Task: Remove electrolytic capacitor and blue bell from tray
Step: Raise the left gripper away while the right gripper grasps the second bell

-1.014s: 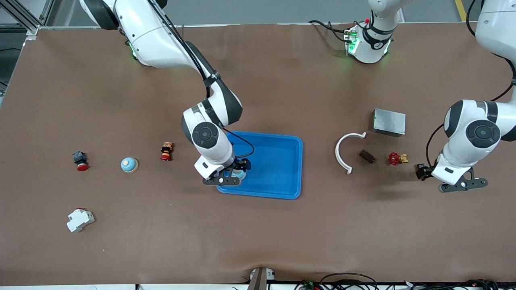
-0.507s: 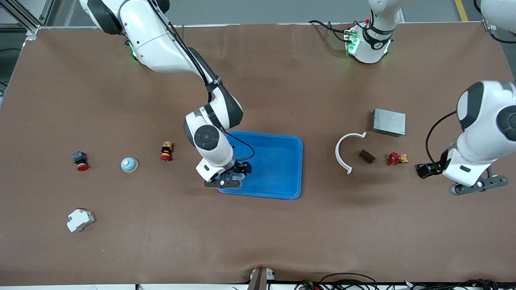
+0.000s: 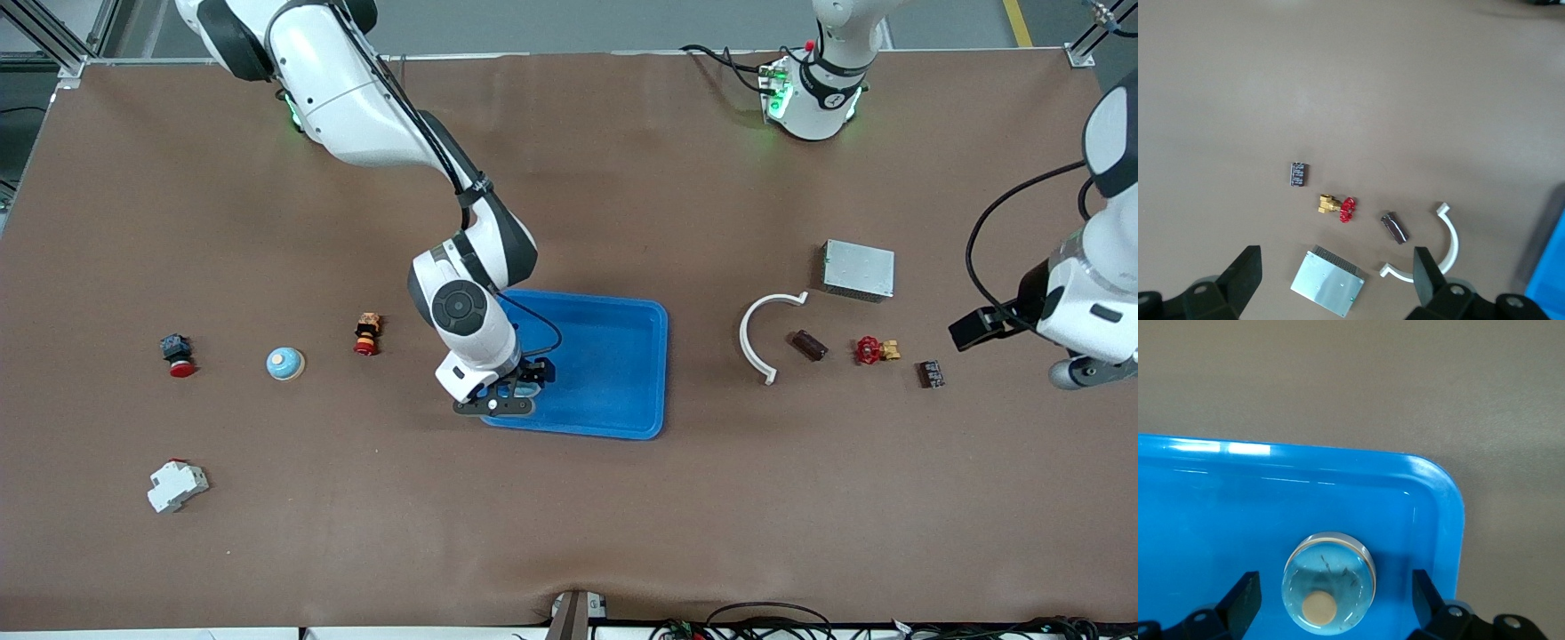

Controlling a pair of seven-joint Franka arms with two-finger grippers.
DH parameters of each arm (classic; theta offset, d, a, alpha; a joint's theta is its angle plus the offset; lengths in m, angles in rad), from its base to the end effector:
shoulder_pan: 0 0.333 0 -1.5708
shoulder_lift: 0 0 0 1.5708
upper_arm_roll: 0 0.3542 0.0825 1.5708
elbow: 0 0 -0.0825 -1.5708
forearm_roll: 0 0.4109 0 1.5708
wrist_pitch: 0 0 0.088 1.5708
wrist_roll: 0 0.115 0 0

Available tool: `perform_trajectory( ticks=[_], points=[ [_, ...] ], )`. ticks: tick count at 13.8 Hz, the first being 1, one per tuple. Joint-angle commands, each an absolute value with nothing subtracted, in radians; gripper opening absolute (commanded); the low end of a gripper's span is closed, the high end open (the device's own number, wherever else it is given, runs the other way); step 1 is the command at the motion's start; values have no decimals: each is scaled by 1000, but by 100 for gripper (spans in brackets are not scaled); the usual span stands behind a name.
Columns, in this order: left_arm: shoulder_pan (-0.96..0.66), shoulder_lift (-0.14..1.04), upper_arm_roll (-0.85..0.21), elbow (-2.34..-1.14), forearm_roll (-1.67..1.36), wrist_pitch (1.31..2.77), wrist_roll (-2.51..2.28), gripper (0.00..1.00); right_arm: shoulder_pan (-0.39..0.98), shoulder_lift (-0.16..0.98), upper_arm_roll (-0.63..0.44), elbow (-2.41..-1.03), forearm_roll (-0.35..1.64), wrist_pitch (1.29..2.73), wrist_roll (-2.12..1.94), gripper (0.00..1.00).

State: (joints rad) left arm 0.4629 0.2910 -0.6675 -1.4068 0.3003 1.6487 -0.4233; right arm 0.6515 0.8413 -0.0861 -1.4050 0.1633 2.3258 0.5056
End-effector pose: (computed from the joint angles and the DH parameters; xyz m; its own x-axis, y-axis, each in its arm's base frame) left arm 0.6698 -0.0436 0.5945 0.9751 0.2136 0.0600 0.2190 -0.9700 -0.1055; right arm 0.6558 0.4379 0.2091 0.9990 -0.0179 0.0402 -0.0140 -0.9954 -0.0949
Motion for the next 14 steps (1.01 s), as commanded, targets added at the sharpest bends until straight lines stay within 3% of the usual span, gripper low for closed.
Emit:
perform_trajectory(
  ticks=[1, 3, 7, 12, 14],
  points=[
    [468, 227, -670, -1411, 247, 1628, -413, 100, 664, 865, -91, -1379, 179, 2321, 494, 100],
    [418, 142, -603, -1425, 172, 1618, -381, 100, 667, 871, -89, -1378, 179, 2319, 494, 100],
    [136, 49, -220, -1436, 25, 1542, -247, 100, 678, 879, -89, -1378, 178, 2321, 492, 100],
    [-15, -12, -19, -1439, 23, 1448, -105, 100, 678, 885, -90, -1378, 178, 2321, 474, 100],
    [-52, -26, 21, -1451, 21, 1434, -45, 100, 677, 885, -90, -1378, 179, 2321, 476, 77]
  ],
)
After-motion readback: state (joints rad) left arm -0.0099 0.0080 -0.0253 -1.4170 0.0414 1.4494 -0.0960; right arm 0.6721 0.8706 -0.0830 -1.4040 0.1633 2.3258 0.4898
